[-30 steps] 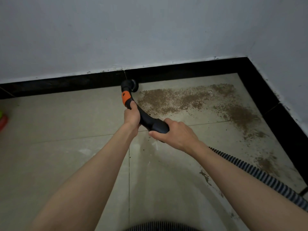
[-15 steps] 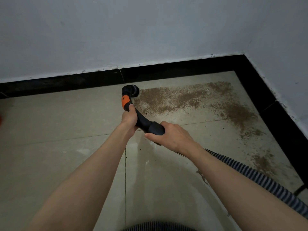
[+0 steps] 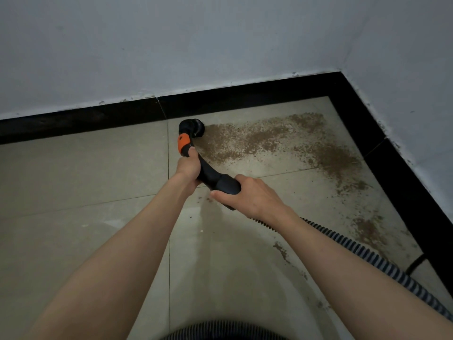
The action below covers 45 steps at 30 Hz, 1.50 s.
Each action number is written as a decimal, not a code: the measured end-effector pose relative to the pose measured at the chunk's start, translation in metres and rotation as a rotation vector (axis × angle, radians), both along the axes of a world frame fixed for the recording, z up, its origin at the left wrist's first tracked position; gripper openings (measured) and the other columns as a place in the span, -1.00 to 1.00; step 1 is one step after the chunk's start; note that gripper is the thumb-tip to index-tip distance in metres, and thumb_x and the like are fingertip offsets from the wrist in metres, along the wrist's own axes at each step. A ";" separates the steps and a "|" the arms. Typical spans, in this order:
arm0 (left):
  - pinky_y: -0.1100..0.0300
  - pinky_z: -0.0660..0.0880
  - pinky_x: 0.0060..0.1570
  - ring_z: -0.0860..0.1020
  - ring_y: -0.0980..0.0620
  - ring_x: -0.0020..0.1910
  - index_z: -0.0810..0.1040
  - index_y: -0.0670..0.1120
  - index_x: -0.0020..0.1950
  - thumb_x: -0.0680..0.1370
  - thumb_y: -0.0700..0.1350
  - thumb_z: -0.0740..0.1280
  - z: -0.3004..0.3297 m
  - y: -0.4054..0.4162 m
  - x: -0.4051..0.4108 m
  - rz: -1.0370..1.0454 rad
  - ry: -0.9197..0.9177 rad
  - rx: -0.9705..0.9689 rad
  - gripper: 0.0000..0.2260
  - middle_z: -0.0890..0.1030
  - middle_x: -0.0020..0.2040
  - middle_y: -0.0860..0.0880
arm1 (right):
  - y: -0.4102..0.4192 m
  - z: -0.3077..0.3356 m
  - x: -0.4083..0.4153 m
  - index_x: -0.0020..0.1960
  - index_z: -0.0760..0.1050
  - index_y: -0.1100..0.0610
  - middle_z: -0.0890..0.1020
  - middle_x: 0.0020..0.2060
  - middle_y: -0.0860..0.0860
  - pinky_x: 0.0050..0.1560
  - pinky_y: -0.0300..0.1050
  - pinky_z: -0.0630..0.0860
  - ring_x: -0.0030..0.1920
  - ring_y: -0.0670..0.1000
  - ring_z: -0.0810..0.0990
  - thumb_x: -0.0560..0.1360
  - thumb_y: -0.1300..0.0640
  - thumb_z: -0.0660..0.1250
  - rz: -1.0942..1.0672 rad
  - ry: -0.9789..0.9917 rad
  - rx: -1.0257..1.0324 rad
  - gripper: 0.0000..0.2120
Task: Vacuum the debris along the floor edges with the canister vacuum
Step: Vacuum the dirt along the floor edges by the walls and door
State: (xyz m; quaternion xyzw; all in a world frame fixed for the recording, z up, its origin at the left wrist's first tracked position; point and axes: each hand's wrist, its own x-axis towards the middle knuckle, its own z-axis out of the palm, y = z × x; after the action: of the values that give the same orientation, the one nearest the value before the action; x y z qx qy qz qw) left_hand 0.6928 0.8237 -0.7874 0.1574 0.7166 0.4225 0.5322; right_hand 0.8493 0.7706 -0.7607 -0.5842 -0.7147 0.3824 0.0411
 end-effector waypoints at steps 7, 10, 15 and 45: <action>0.01 0.47 0.06 0.45 -0.18 0.27 0.18 -0.21 0.48 0.67 0.03 0.04 0.003 0.004 0.015 -0.015 -0.018 0.009 -0.54 0.43 0.33 -0.21 | 0.001 0.001 0.013 -0.06 0.40 0.03 0.58 -0.22 -0.04 -0.30 -0.11 0.42 -0.29 -0.01 0.56 0.40 -0.43 0.26 -0.034 -0.001 0.004 -0.49; -0.02 0.49 0.13 0.46 -0.18 0.27 0.21 -0.18 0.46 0.66 0.04 0.06 0.004 0.006 0.021 -0.019 -0.028 0.001 -0.56 0.44 0.32 -0.20 | 0.002 0.001 0.020 -0.09 0.39 0.02 0.57 -0.24 -0.04 -0.31 -0.12 0.42 -0.31 -0.01 0.55 0.40 -0.41 0.26 -0.043 0.013 0.001 -0.52; -0.07 0.48 0.18 0.45 -0.18 0.28 0.23 -0.17 0.46 0.66 0.06 0.06 0.005 0.008 0.032 -0.034 -0.025 -0.003 -0.55 0.43 0.33 -0.21 | 0.003 0.000 0.030 -0.09 0.41 0.03 0.59 -0.25 -0.03 -0.31 -0.10 0.46 -0.31 0.00 0.57 0.40 -0.39 0.29 -0.067 0.048 -0.015 -0.52; 0.02 0.48 0.03 0.46 -0.17 0.25 0.23 -0.24 0.44 0.66 0.07 0.04 -0.001 0.026 0.087 -0.151 0.064 0.000 -0.53 0.44 0.30 -0.21 | 0.005 -0.012 0.076 -0.07 0.45 0.05 0.63 -0.21 0.01 -0.18 0.02 0.60 -0.27 0.06 0.62 0.35 -0.42 0.30 -0.204 0.108 -0.064 -0.47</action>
State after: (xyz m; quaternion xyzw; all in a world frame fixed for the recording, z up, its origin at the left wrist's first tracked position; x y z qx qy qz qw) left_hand 0.7798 0.8493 -0.7886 0.2244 0.7194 0.3758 0.5393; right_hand 0.9250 0.7756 -0.7723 -0.6333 -0.6357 0.4299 0.0998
